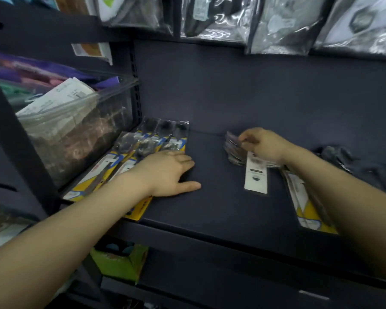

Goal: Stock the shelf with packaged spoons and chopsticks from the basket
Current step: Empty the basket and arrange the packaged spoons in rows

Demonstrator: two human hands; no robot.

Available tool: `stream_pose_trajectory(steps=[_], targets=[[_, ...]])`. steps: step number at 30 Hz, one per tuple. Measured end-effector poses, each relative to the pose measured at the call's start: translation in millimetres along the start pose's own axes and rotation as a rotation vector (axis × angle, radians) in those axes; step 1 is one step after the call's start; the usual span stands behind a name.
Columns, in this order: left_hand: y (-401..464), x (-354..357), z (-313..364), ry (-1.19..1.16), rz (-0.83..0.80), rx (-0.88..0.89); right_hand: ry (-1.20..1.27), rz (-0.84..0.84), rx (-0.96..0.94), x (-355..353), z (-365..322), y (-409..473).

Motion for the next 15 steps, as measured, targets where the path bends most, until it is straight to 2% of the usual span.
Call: stream_pose_trajectory(steps=[3, 7, 10, 13, 15], targets=[[-1.1, -2.2, -4.4, 0.072, 0.035, -0.030, -0.097, -0.011, 0.006, 8.1, 13.8, -6.0], [1.1, -6.4, -0.9, 0.024, 0.042, -0.064, -0.199, -0.045, 0.037, 17.3, 17.2, -14.8], [12.3, -24.6, 16.5, -0.055, 0.156, -0.056, -0.227, -0.026, 0.083, 17.5, 12.8, -16.9], [23.6, -40.3, 35.8, -0.123, 0.281, -0.076, -0.234, -0.079, 0.159, 16.2, 6.3, -19.2], [28.2, -46.8, 45.4, -0.188, 0.352, -0.088, -0.178, -0.058, 0.202, 12.8, 7.5, -19.1]])
Point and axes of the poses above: each hand's wrist, its own y-axis towards the middle knuckle, its own x-axis out of the palm, z = x × y, the point moved 8 cm from there along y, towards the middle knuckle, and after that the axes turned 7 degrees about x, right-handed, at the moved point
